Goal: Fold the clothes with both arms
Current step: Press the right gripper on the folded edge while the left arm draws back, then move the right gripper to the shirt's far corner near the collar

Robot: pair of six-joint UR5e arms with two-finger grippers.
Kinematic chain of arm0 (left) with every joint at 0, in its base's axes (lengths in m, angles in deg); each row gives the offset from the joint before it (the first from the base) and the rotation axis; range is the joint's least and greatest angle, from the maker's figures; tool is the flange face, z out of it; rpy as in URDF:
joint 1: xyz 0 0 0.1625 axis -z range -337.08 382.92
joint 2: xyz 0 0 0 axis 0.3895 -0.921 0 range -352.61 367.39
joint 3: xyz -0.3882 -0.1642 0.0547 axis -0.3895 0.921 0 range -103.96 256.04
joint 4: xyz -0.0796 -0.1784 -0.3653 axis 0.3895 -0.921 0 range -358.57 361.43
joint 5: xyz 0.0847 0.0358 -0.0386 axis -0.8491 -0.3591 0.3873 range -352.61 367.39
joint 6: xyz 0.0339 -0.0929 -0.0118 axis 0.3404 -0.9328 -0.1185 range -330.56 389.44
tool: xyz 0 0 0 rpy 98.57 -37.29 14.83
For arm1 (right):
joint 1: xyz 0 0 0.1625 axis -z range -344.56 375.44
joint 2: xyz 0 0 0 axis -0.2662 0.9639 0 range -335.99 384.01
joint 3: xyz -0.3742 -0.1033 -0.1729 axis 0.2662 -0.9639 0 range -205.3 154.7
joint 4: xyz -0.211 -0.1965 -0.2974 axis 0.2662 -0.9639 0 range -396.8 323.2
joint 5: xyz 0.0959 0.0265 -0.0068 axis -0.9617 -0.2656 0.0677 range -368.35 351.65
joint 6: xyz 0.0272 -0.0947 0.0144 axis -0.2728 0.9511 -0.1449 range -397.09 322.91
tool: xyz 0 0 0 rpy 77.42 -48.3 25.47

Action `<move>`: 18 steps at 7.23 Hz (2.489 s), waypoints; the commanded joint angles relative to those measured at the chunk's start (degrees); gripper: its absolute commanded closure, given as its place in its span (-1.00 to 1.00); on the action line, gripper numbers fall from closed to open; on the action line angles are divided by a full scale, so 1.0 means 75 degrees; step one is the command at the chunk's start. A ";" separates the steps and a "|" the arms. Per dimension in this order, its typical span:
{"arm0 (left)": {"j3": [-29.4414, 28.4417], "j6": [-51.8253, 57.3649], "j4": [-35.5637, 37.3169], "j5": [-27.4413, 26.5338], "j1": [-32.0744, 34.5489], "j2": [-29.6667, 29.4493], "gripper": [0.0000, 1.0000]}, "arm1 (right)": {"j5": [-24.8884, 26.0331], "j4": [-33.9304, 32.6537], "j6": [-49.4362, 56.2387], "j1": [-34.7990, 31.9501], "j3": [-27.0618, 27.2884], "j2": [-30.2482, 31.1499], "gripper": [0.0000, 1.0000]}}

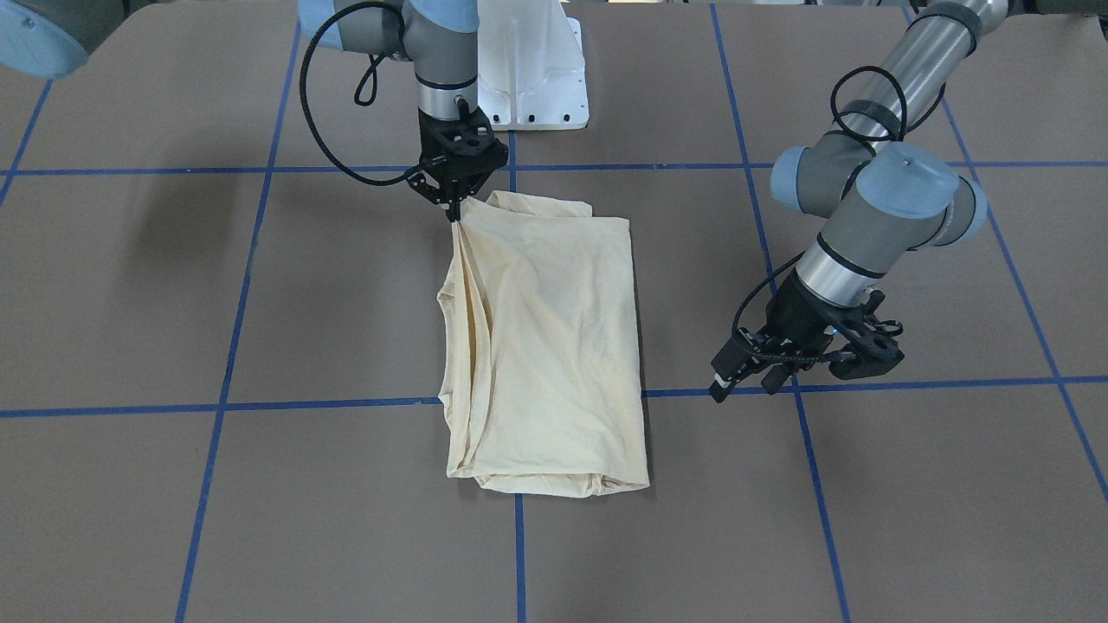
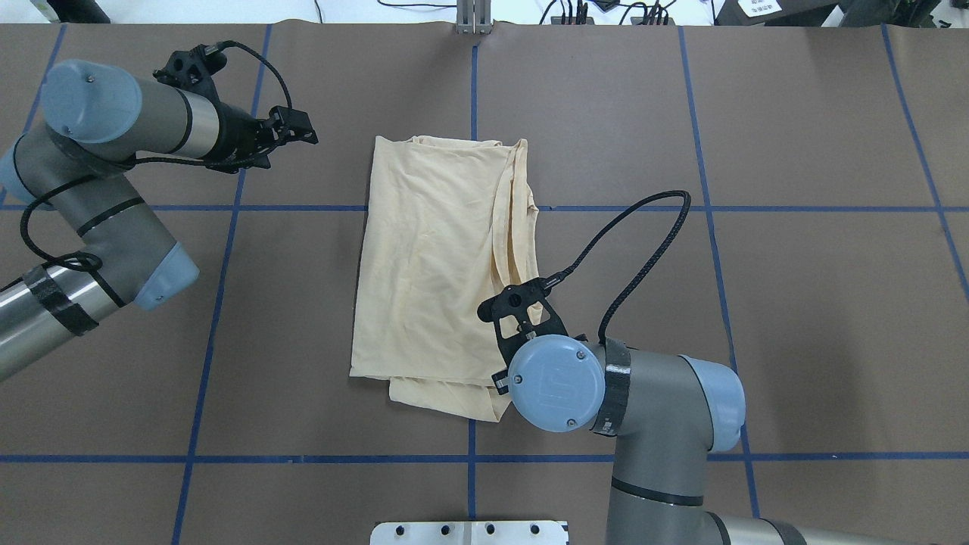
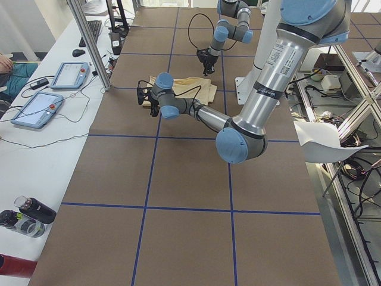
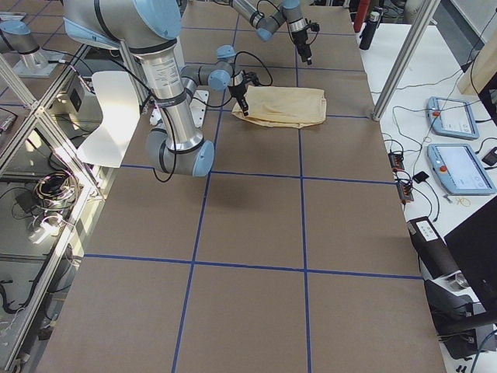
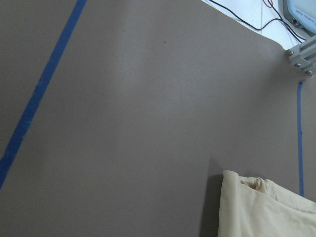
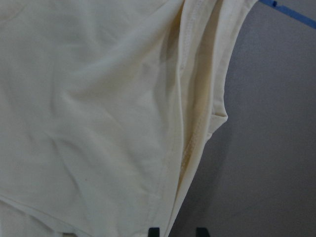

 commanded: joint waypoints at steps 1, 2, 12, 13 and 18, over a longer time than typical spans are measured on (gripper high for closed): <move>-0.0012 0.0000 0.0002 0.0000 -0.0004 -0.0016 -1.00 | -0.0006 0.0040 -0.0041 -0.0237 0.0005 -0.0050 -1.00; -0.0023 0.0011 0.0002 0.0000 -0.0004 -0.0016 -1.00 | 0.0006 0.0052 -0.0029 -0.0412 -0.0041 -0.0108 -1.00; -0.0117 -0.0023 -0.0010 -0.0024 -0.0016 -0.0086 -1.00 | -0.0297 0.2044 0.1117 -0.1889 -0.3346 -0.1140 -0.92; -0.0106 -0.0082 0.0001 -0.0024 -0.0027 -0.0144 -1.00 | -0.0507 0.2044 0.1444 -0.2204 -0.3346 -0.1036 -0.84; -0.0292 -0.0012 -0.0115 -0.0024 -0.0027 -0.0145 -1.00 | -0.1131 0.2311 0.1602 -0.2968 -0.3765 -0.1956 -0.61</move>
